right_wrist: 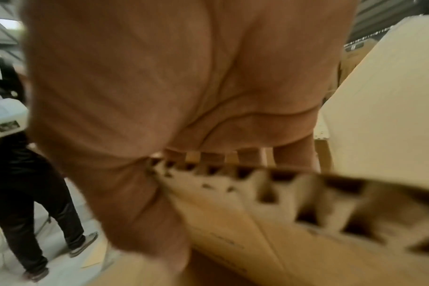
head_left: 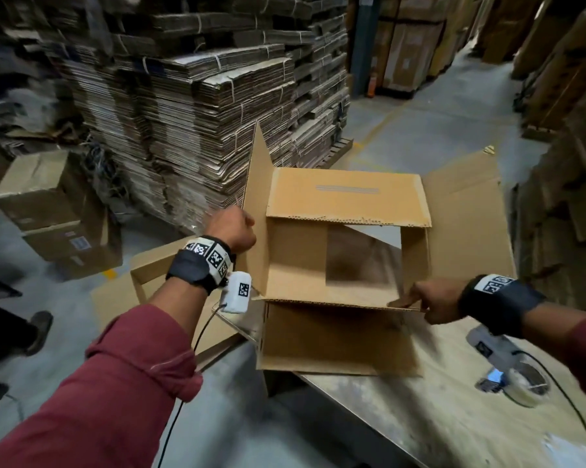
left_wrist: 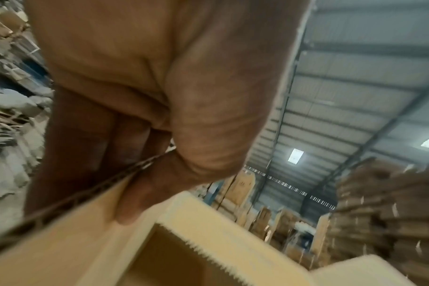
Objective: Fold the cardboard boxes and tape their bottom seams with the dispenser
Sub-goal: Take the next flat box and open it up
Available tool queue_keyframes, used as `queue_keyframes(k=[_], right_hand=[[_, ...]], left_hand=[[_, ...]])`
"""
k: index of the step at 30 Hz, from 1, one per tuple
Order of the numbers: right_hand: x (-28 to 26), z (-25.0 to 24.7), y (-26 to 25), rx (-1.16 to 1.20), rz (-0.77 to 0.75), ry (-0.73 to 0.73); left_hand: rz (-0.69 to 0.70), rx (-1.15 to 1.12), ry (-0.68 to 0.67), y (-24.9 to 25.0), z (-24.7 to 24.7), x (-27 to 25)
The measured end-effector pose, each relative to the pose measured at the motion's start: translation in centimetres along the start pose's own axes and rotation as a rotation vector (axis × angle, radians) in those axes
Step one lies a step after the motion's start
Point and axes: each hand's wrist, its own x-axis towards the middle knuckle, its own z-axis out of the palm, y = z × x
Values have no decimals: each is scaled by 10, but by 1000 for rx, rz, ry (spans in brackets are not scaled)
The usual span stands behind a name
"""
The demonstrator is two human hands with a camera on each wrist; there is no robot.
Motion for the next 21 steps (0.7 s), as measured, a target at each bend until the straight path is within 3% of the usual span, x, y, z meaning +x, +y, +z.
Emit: queue_keyframes(k=[4,7,9,12,15,18,21], right_hand=[[40,2,-13,23,-81,-130],[59,-15,-13,60,-102,-243],[67,-46,-11,24,-131,-132],[95,-111,-10,-254,-175,212],[143,-174,-17,-369,-156,462],[198,-200,-32,-422,-57,513],[255,-187,-42,-433,13,484]], left_hand=[[-49,63,-48,-1,29,1],[-73,61,-39,3,24,12],[-81,52,-24,5,16,24],[-76,77,-43,6,9,34],[-103,52,-79,5,2,43],[-121,-19,-96,-1,-6,55],[-135,-56,-123,-16,-13,75]])
